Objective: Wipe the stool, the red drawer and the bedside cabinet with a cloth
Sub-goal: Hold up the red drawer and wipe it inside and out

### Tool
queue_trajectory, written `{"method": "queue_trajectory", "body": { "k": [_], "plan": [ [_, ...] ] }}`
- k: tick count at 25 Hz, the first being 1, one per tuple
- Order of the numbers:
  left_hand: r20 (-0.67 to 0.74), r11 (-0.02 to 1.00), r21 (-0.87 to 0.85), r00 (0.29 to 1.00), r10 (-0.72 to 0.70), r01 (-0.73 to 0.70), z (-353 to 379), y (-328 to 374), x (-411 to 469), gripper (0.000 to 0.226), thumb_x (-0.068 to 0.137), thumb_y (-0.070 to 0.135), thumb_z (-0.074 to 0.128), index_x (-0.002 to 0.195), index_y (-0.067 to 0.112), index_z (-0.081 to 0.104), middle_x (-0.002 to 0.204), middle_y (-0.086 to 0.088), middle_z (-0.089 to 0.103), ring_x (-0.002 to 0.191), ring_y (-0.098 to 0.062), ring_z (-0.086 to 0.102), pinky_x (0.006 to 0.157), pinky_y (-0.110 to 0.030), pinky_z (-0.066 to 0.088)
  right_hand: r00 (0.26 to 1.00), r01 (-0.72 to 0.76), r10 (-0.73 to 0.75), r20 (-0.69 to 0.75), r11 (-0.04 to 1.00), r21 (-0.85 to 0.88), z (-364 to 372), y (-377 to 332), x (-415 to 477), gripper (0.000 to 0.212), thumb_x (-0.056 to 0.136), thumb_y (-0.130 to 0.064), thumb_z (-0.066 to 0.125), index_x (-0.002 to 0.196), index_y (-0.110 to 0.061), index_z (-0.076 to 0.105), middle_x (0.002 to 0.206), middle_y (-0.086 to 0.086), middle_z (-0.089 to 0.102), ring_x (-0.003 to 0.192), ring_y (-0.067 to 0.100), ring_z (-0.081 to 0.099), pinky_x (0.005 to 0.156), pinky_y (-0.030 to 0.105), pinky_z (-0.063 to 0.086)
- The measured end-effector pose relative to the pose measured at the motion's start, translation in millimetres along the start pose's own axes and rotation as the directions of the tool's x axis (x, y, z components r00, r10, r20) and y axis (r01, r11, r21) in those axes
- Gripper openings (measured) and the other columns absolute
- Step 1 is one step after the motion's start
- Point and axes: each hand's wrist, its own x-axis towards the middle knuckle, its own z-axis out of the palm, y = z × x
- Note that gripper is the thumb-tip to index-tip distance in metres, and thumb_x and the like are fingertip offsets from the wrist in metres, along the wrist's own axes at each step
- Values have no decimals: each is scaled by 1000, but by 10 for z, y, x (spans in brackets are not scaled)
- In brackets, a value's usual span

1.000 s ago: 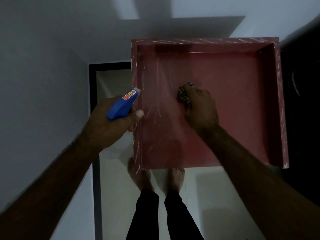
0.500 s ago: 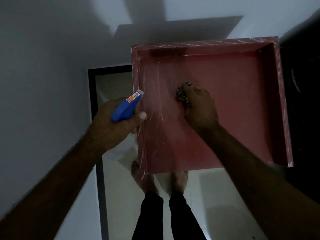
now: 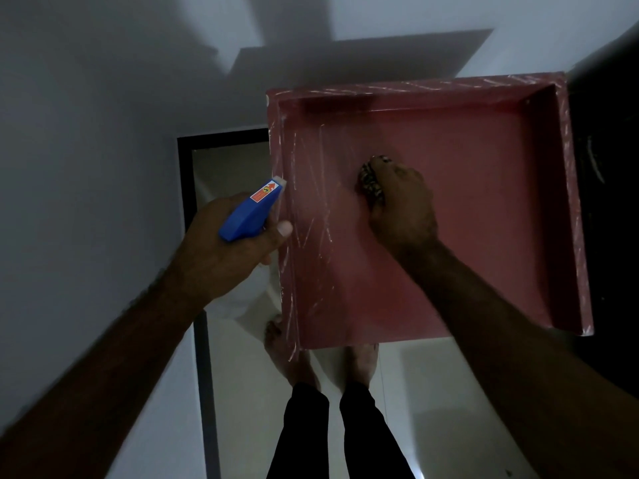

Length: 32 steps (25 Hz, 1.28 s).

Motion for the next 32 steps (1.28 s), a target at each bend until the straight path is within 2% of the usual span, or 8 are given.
{"method": "queue_trajectory", "body": {
  "k": [5, 8, 11, 14, 17, 23, 29, 32],
  "plan": [
    [-3, 1000, -8, 1000, -16, 16, -8, 8, 30, 49, 80, 54, 61, 93, 7, 62, 77, -9, 69, 67, -13, 70, 69, -32, 58, 978, 198, -201, 63, 979, 38, 90, -232, -161, 51, 89, -11, 48, 138, -7, 62, 138, 18, 63, 125, 40, 58, 99, 55, 51],
    [-3, 1000, 4, 1000, -19, 19, -25, 12, 45, 50, 79, 52, 59, 94, 5, 62, 78, -11, 69, 68, -13, 69, 67, -26, 54, 995, 102, -103, 14, 995, 5, 29, -91, -23, 54, 85, -2, 61, 138, -6, 61, 134, 19, 66, 120, 40, 60, 99, 52, 52],
    [-1, 1000, -5, 1000, -12, 12, -54, -2, 63, 48, 80, 50, 61, 94, 4, 63, 78, -13, 68, 68, -14, 70, 67, -24, 54, 999, 42, -42, -14, 999, -17, 62, -44, 89, 54, 84, -7, 55, 138, -7, 61, 133, 19, 65, 120, 40, 59, 99, 53, 51],
    [-13, 999, -28, 999, -31, 31, -53, -9, 91, 51, 81, 53, 64, 96, 4, 63, 79, -13, 68, 68, -15, 69, 67, -26, 55, 989, 142, -142, 39, 990, -4, 110, -245, -38, 56, 87, -14, 44, 140, -7, 60, 141, 19, 62, 129, 40, 56, 101, 56, 50],
    [13, 999, -30, 1000, -19, 19, -59, -33, 123, 51, 87, 54, 67, 95, 4, 63, 77, -13, 69, 67, -16, 70, 64, -22, 57, 969, 231, -231, 83, 973, 15, 66, -203, -40, 58, 83, -5, 55, 141, -8, 59, 141, 18, 62, 129, 40, 56, 99, 57, 51],
    [20, 999, -31, 999, -41, 42, -115, -27, 218, 51, 78, 52, 60, 93, 3, 63, 77, -14, 68, 67, -21, 69, 67, -26, 56, 999, 11, -11, -48, 1000, -9, 72, -35, 206, 51, 88, -10, 55, 139, -6, 60, 134, 20, 65, 120, 41, 59, 102, 49, 47],
    [25, 995, -91, 999, -41, 44, -133, -27, 297, 47, 78, 46, 63, 91, 1, 63, 76, -17, 66, 69, -18, 67, 61, -9, 52, 977, 190, -192, 98, 981, 28, 134, -300, 146, 68, 77, 4, 62, 144, -8, 57, 142, 17, 61, 132, 39, 54, 102, 58, 49],
    [35, 993, -104, 998, -50, 53, -164, -10, 335, 44, 76, 49, 62, 87, 6, 62, 74, -15, 65, 69, -17, 67, 60, -8, 51, 989, 140, -140, 48, 990, 12, 33, -131, 253, 64, 80, 0, 65, 143, -9, 57, 139, 17, 62, 126, 41, 56, 101, 57, 49]
  ]
}}
